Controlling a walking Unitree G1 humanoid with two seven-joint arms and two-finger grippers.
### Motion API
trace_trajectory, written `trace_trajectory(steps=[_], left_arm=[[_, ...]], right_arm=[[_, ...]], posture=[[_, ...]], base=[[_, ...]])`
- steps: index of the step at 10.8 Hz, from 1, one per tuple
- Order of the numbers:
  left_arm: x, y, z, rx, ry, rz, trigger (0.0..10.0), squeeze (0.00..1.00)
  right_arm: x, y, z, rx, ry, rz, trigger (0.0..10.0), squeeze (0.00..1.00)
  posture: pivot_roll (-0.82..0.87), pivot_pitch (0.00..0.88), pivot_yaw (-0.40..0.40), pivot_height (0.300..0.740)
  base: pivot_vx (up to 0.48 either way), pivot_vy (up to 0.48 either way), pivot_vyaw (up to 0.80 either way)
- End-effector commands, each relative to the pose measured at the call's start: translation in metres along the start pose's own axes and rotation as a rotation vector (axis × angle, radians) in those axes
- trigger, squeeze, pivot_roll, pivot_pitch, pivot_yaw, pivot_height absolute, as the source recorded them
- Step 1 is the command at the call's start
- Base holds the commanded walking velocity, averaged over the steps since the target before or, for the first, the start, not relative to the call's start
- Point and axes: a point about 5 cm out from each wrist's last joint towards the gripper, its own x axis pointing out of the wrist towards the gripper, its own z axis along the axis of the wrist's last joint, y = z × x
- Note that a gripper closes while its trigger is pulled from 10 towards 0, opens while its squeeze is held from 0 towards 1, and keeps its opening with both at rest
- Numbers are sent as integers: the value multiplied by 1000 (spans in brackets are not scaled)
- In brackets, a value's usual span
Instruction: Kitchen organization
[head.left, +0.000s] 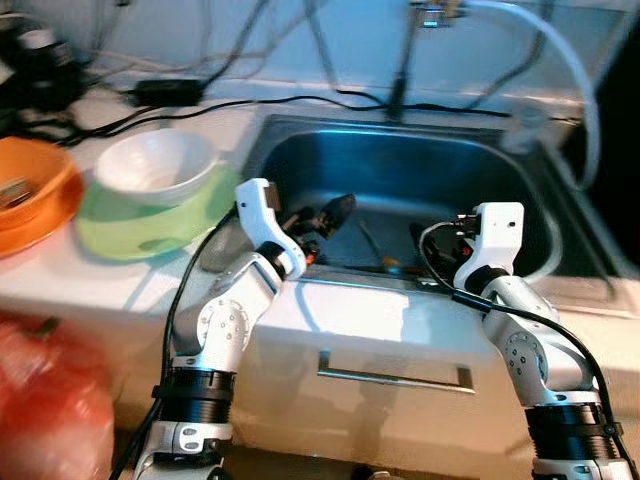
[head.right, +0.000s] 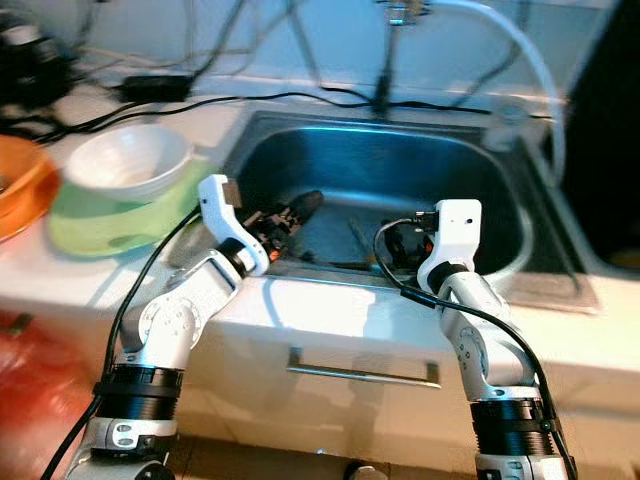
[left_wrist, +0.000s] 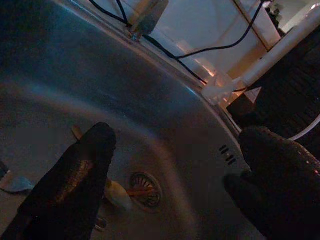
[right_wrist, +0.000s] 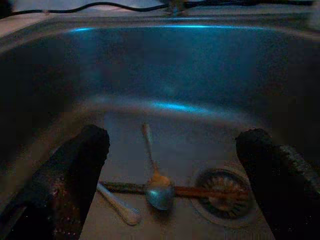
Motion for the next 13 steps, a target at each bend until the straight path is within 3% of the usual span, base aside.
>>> trace_trajectory(steps=[1, 9, 12, 13], left_arm=[[3, -3, 3, 14, -4, 7, 10000, 0], [9, 5, 6, 30, -28, 61, 10000, 0], [11, -1, 19, 187, -77, 69, 10000, 0], [11, 0, 19, 192, -76, 80, 10000, 0]], right_arm=[[0, 2, 2, -8, 2, 9, 10000, 0], [3, 5, 8, -26, -19, 22, 10000, 0], [3, 12, 17, -47, -42, 44, 10000, 0], [3, 13, 17, -50, -44, 49, 10000, 0]], posture=[[-43, 0, 24, 740], [-51, 0, 30, 740], [-50, 0, 34, 740], [-50, 0, 35, 740]], base=[[0, 0, 0], [0, 0, 0], [0, 0, 0], [0, 0, 0]])
